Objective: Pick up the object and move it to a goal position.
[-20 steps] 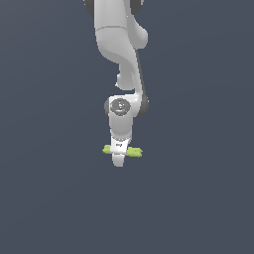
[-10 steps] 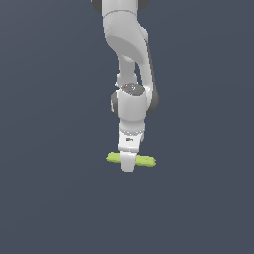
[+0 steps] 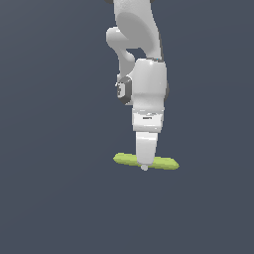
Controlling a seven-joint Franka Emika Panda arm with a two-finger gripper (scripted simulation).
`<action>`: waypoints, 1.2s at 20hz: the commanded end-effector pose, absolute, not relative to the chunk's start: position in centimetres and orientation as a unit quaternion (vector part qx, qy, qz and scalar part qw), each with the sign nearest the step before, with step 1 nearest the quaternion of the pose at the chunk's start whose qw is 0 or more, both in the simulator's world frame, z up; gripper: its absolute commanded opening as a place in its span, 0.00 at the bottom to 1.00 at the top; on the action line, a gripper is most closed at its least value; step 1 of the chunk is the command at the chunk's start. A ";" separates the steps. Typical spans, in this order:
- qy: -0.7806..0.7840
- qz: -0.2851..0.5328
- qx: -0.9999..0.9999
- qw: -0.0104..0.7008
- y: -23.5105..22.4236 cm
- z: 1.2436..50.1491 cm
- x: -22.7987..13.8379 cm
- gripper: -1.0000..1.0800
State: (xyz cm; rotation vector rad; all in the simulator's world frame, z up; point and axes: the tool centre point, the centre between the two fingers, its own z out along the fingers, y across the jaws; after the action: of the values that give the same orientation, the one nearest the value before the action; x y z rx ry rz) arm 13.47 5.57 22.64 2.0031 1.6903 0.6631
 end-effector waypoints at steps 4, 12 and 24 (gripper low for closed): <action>0.592 0.284 0.708 0.258 7.2 27.8 14.7 0.00; 0.573 0.324 0.692 0.298 8.7 32.7 15.3 0.00; 0.550 0.363 0.672 0.339 10.3 37.9 15.2 0.00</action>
State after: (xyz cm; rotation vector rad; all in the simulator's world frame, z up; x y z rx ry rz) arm 15.26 10.11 37.25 1.7604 1.4427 0.9358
